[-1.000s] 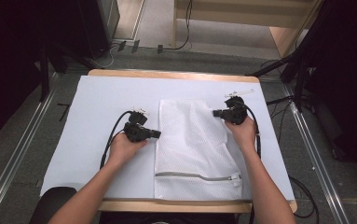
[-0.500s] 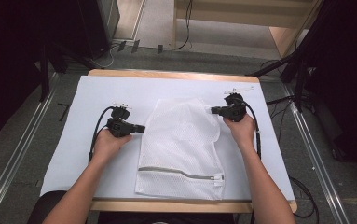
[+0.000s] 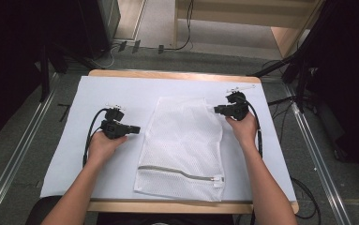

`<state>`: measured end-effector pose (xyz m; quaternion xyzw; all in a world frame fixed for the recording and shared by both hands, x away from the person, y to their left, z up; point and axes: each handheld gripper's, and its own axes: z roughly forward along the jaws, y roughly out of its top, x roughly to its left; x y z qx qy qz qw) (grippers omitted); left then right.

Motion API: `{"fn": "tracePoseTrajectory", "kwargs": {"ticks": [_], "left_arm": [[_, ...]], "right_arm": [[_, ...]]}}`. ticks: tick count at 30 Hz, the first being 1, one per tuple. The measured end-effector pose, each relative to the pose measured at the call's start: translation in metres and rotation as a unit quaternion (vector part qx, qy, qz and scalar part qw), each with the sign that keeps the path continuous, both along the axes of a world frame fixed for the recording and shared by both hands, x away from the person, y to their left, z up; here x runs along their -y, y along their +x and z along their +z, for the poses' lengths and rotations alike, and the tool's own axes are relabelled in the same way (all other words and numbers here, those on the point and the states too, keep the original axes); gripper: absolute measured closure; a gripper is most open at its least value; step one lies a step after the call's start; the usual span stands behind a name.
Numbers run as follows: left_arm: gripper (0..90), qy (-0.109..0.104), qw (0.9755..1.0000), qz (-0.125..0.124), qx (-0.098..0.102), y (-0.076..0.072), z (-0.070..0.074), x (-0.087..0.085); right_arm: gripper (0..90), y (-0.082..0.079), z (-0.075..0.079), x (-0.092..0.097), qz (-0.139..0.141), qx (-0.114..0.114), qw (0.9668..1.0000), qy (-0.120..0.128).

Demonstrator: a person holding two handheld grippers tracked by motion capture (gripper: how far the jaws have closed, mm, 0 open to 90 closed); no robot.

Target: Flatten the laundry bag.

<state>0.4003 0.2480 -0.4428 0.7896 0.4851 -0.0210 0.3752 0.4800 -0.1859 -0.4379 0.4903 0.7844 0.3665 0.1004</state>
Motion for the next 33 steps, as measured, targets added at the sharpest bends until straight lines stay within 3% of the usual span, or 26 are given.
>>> {"fn": "tracePoseTrajectory", "kwargs": {"ticks": [4,7,10,11,12,13,14,18,21,25,28,31,33], "left_arm": [[90.0,-0.010,0.9998,-0.012,0.010,-0.004,0.008,0.012],[90.0,-0.014,0.9992,-0.034,0.015,-0.008,0.008,0.027],[90.0,-0.004,0.9990,-0.041,0.015,-0.009,0.004,0.037],[90.0,0.007,0.9988,-0.047,0.012,-0.009,-0.003,0.045],[90.0,0.007,0.9988,-0.047,0.012,-0.009,-0.003,0.045],[90.0,0.026,0.9982,-0.054,0.009,-0.008,-0.010,0.051],[90.0,0.032,0.9980,-0.054,0.007,-0.009,-0.013,0.052],[90.0,0.031,0.9981,-0.052,0.008,-0.008,-0.018,0.052],[90.0,0.046,0.9969,-0.060,0.023,-0.010,-0.017,0.054],[90.0,0.044,0.9972,-0.057,0.021,-0.010,-0.018,0.053],[90.0,0.041,0.9974,-0.057,0.019,-0.010,-0.018,0.053],[90.0,0.038,0.9975,-0.057,0.018,-0.010,-0.018,0.052],[90.0,0.037,0.9976,-0.056,0.017,-0.010,-0.019,0.052]], "right_arm": [[74.9,-0.002,0.003,0.007,0.002,0.007,0.9999,0.013],[67.6,-0.002,0.003,0.003,0.018,0.013,0.9996,0.019],[65.8,-0.001,0.003,-0.003,0.026,0.017,0.9994,0.013],[71.9,-0.002,0.004,-0.009,0.031,0.027,0.9991,0.006],[71.9,-0.002,0.004,-0.009,0.031,0.027,0.9991,0.006],[85.5,-0.002,0.005,-0.013,0.031,0.028,0.9991,0.005],[88.7,-0.001,0.005,-0.013,0.031,0.030,0.9991,0.004],[90.0,0.003,0.001,-0.005,0.013,0.006,0.9997,0.021],[90.0,0.006,-0.003,0.004,0.002,-0.003,0.9996,0.029],[90.0,0.008,-0.006,0.015,-0.009,-0.015,0.9990,0.040],[90.0,0.010,-0.008,0.019,-0.012,-0.019,0.9989,0.040],[90.0,0.012,-0.012,0.025,-0.055,-0.018,0.9982,0.014],[90.0,0.011,-0.013,0.030,-0.067,-0.019,0.9974,0.018]]}}
